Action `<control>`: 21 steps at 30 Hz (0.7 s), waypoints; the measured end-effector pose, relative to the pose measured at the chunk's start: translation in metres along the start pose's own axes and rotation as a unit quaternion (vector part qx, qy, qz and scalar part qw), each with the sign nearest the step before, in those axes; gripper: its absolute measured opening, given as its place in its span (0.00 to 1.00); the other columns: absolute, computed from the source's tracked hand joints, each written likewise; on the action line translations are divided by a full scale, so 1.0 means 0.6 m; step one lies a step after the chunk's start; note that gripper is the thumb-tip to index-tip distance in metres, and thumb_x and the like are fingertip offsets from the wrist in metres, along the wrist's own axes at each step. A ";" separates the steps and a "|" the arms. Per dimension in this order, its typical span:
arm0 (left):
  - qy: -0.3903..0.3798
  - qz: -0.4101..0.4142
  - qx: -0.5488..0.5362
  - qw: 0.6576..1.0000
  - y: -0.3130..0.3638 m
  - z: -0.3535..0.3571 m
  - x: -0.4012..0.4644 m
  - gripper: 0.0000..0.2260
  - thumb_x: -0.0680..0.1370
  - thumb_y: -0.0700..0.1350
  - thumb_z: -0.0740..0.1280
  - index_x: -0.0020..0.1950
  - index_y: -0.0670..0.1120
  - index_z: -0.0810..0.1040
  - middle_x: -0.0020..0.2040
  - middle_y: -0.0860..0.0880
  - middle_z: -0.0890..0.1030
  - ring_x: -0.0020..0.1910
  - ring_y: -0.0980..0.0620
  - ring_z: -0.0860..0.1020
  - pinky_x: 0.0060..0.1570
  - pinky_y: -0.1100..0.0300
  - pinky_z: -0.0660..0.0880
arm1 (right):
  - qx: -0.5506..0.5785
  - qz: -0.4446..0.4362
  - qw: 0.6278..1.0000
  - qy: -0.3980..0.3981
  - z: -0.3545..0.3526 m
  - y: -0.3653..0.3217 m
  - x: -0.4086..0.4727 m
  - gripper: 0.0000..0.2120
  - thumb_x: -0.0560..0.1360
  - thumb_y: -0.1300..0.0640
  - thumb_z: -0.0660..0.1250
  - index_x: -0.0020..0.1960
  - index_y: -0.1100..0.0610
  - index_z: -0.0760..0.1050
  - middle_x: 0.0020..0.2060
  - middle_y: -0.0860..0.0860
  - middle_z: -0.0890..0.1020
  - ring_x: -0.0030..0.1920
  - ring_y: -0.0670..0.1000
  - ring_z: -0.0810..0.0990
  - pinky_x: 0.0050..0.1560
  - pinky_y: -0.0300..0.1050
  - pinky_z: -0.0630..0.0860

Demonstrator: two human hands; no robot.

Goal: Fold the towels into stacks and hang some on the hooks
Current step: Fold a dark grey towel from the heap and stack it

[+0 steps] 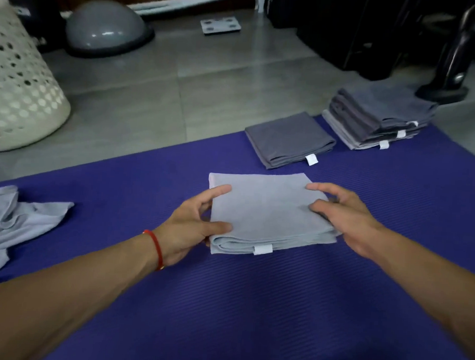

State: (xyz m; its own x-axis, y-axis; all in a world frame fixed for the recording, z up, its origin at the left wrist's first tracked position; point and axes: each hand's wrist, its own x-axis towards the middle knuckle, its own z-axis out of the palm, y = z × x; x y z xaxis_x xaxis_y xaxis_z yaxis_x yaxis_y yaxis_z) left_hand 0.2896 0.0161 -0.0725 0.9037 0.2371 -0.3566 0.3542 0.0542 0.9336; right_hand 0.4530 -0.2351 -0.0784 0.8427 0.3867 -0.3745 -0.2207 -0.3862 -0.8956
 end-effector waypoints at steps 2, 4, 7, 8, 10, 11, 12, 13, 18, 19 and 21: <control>0.015 0.021 0.016 1.000 0.013 0.026 0.058 0.34 0.74 0.31 0.73 0.74 0.58 0.71 0.67 0.54 0.80 0.60 0.41 0.82 0.58 0.37 0.79 | -0.054 -0.024 0.998 0.038 -0.023 -0.005 0.060 0.18 0.75 0.60 0.71 0.61 0.42 0.79 0.50 0.50 0.85 0.45 0.49 0.85 0.44 0.43 0.80; 0.022 0.038 0.013 0.999 0.022 0.055 0.119 0.36 0.74 0.30 0.74 0.75 0.57 0.70 0.69 0.53 0.78 0.58 0.47 0.83 0.55 0.50 0.82 | -0.096 -0.050 0.992 0.068 -0.045 -0.013 0.122 0.19 0.74 0.59 0.71 0.61 0.41 0.78 0.52 0.49 0.84 0.47 0.49 0.85 0.52 0.48 0.82; 0.066 0.063 0.013 0.996 0.039 0.092 0.217 0.37 0.74 0.30 0.73 0.77 0.56 0.69 0.67 0.57 0.77 0.57 0.54 0.83 0.57 0.59 0.80 | -0.135 -0.093 0.980 0.110 -0.075 -0.043 0.215 0.21 0.74 0.61 0.69 0.62 0.43 0.78 0.57 0.48 0.82 0.52 0.50 0.83 0.59 0.47 0.80; 0.084 0.069 0.017 0.994 0.048 0.101 0.251 0.37 0.73 0.29 0.73 0.77 0.55 0.69 0.64 0.60 0.77 0.57 0.57 0.82 0.59 0.60 0.79 | -0.151 -0.110 0.974 0.127 -0.085 -0.057 0.248 0.20 0.74 0.62 0.69 0.62 0.45 0.79 0.59 0.48 0.81 0.54 0.50 0.82 0.60 0.46 0.79; 0.115 0.095 0.020 0.989 0.071 0.115 0.310 0.36 0.73 0.29 0.73 0.77 0.54 0.70 0.61 0.62 0.77 0.54 0.68 0.80 0.63 0.61 0.77 | -0.165 -0.137 0.963 0.165 -0.102 -0.086 0.310 0.19 0.73 0.62 0.68 0.61 0.45 0.79 0.60 0.49 0.81 0.54 0.52 0.82 0.61 0.47 0.78; 0.122 0.115 0.020 0.986 0.083 0.118 0.338 0.36 0.73 0.29 0.73 0.77 0.54 0.70 0.62 0.61 0.77 0.53 0.73 0.78 0.64 0.61 0.76 | -0.173 -0.149 0.957 0.177 -0.110 -0.101 0.337 0.20 0.74 0.62 0.67 0.62 0.46 0.79 0.59 0.50 0.81 0.52 0.53 0.82 0.60 0.47 0.78; 0.122 0.132 0.019 0.984 0.094 0.120 0.363 0.35 0.74 0.30 0.73 0.77 0.53 0.70 0.64 0.59 0.77 0.53 0.74 0.77 0.64 0.60 0.76 | -0.192 -0.162 0.950 0.186 -0.119 -0.112 0.361 0.20 0.75 0.62 0.67 0.64 0.46 0.79 0.57 0.51 0.82 0.51 0.53 0.82 0.58 0.47 0.78; 0.132 0.140 0.014 0.981 0.101 0.118 0.388 0.34 0.75 0.31 0.73 0.77 0.53 0.69 0.66 0.56 0.77 0.55 0.72 0.77 0.65 0.58 0.76 | -0.223 -0.169 0.940 0.195 -0.126 -0.118 0.387 0.20 0.76 0.61 0.65 0.66 0.49 0.77 0.57 0.54 0.82 0.52 0.55 0.81 0.57 0.48 0.78; 0.246 -0.016 0.136 0.960 0.035 0.086 0.412 0.18 0.79 0.42 0.66 0.69 0.52 0.74 0.49 0.47 0.84 0.43 0.45 0.83 0.49 0.48 0.83 | -0.456 -0.138 0.844 0.246 -0.078 -0.063 0.417 0.22 0.80 0.53 0.63 0.71 0.59 0.69 0.66 0.63 0.72 0.67 0.64 0.70 0.63 0.62 0.70; 0.236 -0.032 0.226 0.945 -0.004 0.078 0.386 0.17 0.79 0.44 0.66 0.67 0.51 0.76 0.51 0.46 0.84 0.48 0.44 0.83 0.54 0.50 0.81 | -0.482 -0.158 0.831 0.227 -0.056 -0.032 0.400 0.22 0.80 0.52 0.62 0.71 0.59 0.68 0.67 0.61 0.71 0.67 0.62 0.70 0.63 0.61 0.70; 0.168 0.034 0.427 0.888 -0.102 0.058 0.310 0.19 0.78 0.50 0.63 0.68 0.49 0.78 0.64 0.45 0.80 0.62 0.45 0.79 0.66 0.54 0.74 | -0.526 -0.206 0.807 0.174 -0.014 0.043 0.355 0.22 0.80 0.51 0.63 0.72 0.57 0.67 0.69 0.59 0.70 0.67 0.60 0.70 0.65 0.60 0.70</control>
State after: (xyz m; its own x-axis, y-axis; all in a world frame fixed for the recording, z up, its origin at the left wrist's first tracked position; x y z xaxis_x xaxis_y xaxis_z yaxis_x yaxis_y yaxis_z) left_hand 0.4447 0.0230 -0.1972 0.8574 0.4963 -0.1362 0.4854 -0.6917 0.5347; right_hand 0.6307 -0.1695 -0.1791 0.8651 0.4766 0.1566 0.4983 -0.8523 -0.1589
